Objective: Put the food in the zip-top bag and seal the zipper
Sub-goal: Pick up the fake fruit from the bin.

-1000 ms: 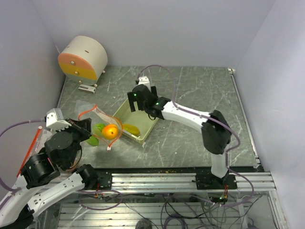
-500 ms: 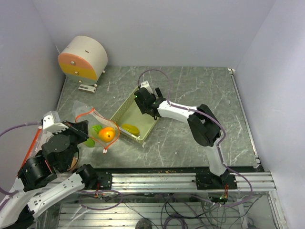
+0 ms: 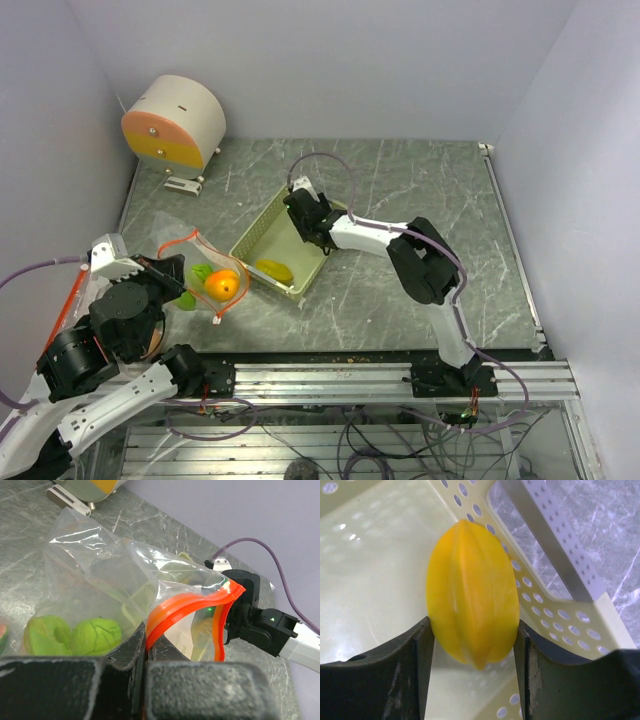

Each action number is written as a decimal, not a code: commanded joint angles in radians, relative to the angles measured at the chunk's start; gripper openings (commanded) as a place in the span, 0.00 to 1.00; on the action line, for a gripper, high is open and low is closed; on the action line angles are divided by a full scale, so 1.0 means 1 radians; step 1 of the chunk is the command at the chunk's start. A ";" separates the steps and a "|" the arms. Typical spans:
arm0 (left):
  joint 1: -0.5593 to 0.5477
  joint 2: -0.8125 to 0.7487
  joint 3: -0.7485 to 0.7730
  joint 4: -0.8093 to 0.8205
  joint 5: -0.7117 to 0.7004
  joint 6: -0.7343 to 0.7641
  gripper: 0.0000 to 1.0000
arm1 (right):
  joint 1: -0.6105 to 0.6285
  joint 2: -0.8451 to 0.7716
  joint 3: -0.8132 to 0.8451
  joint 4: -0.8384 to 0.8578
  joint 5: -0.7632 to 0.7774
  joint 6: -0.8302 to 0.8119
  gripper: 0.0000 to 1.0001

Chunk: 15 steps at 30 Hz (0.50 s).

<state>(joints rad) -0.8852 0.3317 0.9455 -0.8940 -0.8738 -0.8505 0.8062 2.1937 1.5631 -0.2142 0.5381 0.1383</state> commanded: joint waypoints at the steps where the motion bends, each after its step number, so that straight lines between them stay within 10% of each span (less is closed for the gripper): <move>1: 0.005 -0.005 0.004 0.003 -0.028 -0.014 0.07 | -0.006 -0.111 -0.053 0.050 -0.022 0.023 0.45; 7: 0.005 0.018 -0.008 0.033 -0.015 -0.007 0.07 | -0.002 -0.422 -0.196 0.135 -0.306 0.071 0.37; 15: 0.006 0.072 -0.055 0.158 0.029 0.018 0.07 | 0.007 -0.800 -0.391 0.369 -1.120 0.133 0.37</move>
<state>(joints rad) -0.8852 0.3695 0.9184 -0.8532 -0.8673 -0.8528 0.8062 1.4834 1.2423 -0.0025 -0.0864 0.2150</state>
